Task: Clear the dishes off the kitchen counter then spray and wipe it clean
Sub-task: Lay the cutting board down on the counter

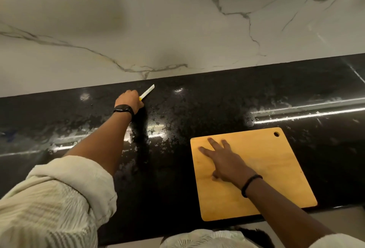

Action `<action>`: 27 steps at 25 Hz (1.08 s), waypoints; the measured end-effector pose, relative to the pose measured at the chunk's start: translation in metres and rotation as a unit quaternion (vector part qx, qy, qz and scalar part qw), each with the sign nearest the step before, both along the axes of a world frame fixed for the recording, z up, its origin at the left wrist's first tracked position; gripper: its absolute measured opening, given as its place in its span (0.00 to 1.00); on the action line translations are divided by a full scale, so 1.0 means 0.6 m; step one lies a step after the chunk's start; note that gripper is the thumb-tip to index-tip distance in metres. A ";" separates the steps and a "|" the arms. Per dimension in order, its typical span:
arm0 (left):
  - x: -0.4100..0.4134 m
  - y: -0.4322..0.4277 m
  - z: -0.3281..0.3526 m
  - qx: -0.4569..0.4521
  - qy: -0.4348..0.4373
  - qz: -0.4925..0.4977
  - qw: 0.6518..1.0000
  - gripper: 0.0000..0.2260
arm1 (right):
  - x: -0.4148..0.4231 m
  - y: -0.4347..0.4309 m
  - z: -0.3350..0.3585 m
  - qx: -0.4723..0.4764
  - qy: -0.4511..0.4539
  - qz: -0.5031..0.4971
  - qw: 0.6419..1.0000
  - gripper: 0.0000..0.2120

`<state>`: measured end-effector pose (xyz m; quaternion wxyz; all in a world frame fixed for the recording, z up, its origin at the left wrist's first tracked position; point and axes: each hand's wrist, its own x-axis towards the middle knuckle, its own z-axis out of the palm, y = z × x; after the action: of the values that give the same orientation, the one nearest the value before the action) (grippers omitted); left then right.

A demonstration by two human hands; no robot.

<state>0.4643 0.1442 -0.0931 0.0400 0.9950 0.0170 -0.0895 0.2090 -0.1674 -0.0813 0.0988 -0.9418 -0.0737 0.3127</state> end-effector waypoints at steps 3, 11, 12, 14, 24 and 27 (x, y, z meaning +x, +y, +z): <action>-0.074 -0.022 0.030 -0.084 0.006 0.022 0.996 0.08 | -0.004 0.004 0.001 -0.004 -0.009 0.008 1.000 0.51; -0.353 -0.113 0.026 -0.250 -0.002 0.104 0.963 0.05 | -0.007 -0.011 0.020 0.023 -0.019 0.030 0.999 0.47; -0.386 -0.128 0.025 -0.255 0.005 0.109 0.961 0.05 | -0.011 -0.017 0.020 0.034 -0.023 0.029 0.999 0.46; -0.443 -0.163 0.023 -0.251 0.027 0.114 0.961 0.05 | -0.021 -0.035 0.015 0.065 -0.026 0.019 0.997 0.40; -0.589 -0.217 -0.005 -0.225 0.038 0.187 0.955 0.05 | -0.111 -0.211 0.018 -0.002 -0.017 -0.067 0.998 0.44; -0.598 -0.225 -0.007 -0.208 0.023 0.199 0.957 0.06 | -0.123 -0.234 0.019 0.008 0.009 -0.068 0.998 0.44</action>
<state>0.1053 0.0092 -0.0971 0.2627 0.9390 0.1961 -0.1039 0.1354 -0.3079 -0.0696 0.1281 -0.9410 -0.0109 0.3130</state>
